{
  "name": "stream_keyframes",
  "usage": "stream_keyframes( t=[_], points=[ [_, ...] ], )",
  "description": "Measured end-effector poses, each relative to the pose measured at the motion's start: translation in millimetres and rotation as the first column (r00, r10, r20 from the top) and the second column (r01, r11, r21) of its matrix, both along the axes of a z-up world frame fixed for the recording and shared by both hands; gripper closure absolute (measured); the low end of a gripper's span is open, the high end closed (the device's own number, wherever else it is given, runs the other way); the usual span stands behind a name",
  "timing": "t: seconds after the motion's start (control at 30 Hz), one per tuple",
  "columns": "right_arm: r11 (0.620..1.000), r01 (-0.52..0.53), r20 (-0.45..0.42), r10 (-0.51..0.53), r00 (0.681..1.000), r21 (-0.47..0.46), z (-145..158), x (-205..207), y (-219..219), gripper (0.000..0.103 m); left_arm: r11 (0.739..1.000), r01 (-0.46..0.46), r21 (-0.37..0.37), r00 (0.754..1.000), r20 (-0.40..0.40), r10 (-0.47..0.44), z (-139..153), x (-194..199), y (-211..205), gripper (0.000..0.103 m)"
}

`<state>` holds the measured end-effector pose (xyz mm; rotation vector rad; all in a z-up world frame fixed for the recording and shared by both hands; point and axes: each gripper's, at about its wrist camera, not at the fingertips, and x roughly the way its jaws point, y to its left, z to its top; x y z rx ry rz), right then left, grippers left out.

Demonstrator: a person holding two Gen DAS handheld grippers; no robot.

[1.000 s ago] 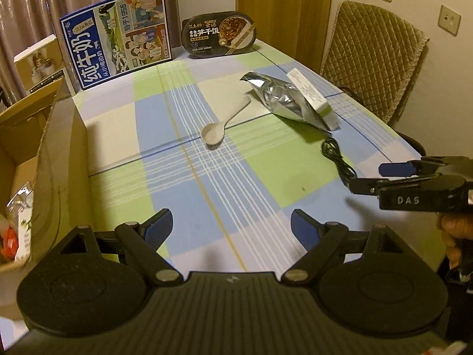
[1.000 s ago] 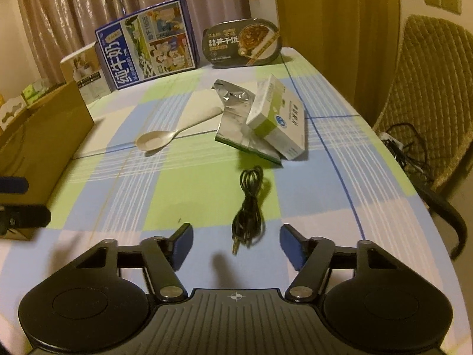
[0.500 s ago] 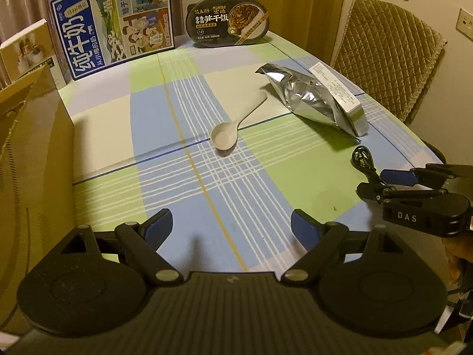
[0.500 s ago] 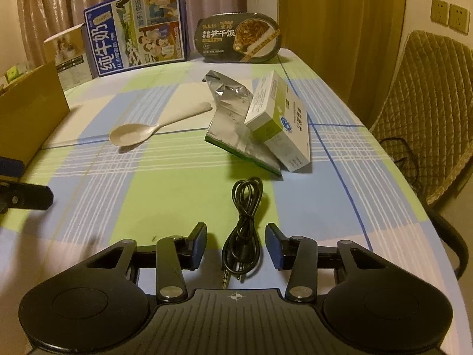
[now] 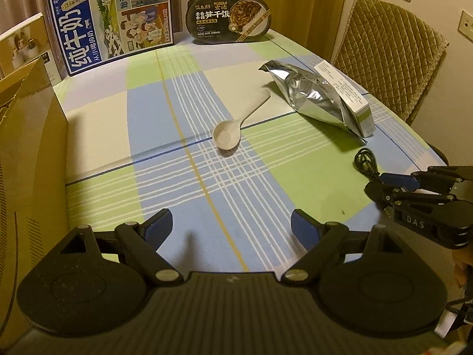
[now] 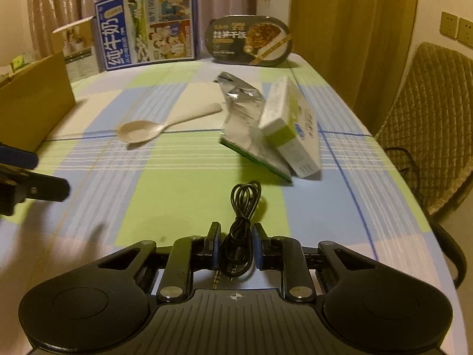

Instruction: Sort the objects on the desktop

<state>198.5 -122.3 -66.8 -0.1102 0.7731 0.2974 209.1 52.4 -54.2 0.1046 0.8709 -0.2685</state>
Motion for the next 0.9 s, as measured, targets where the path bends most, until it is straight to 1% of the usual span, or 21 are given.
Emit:
stream_keyframes(
  t=[0.17,0.27,0.47,0.67,0.8,0.83,0.9],
  points=[
    [0.998,-0.05,0.005,0.049,0.999,0.028,3.8,0.6,18.6,0.085,1.0,-0.008,0.005,1.0,0.005,0.008,1.1,3.2,4.6,0.019],
    [0.996,-0.075,0.007,0.075,0.997,0.039,2.9,7.6,30.9,0.086,1.0,-0.006,0.016,1.0,0.006,0.005,2.0,8.8,5.9,0.019],
    [0.993,-0.118,0.007,0.118,0.993,0.015,-6.5,30.8,48.3,0.085,0.999,0.002,0.034,1.0,0.017,-0.003,3.8,24.1,4.5,0.019],
    [0.992,-0.125,0.027,0.125,0.992,0.007,-10.6,42.5,53.7,0.083,1.0,0.005,0.025,1.0,0.019,-0.005,2.2,33.7,0.9,0.019],
    [0.992,-0.126,0.041,0.125,0.991,0.012,-12.3,50.8,57.5,0.082,1.0,-0.015,0.012,1.0,0.0,0.015,-1.2,40.4,-1.5,0.019],
    [0.992,-0.13,0.045,0.129,0.991,0.01,-13.1,52.6,58.5,0.083,1.0,-0.022,0.011,1.0,-0.007,0.023,-2.0,42.4,-1.8,0.019],
    [0.991,-0.132,0.05,0.132,0.99,0.004,-13.6,57.2,59.8,0.09,1.0,-0.025,0.014,1.0,-0.009,0.025,-3.2,46.7,-2.5,0.019]
  ],
)
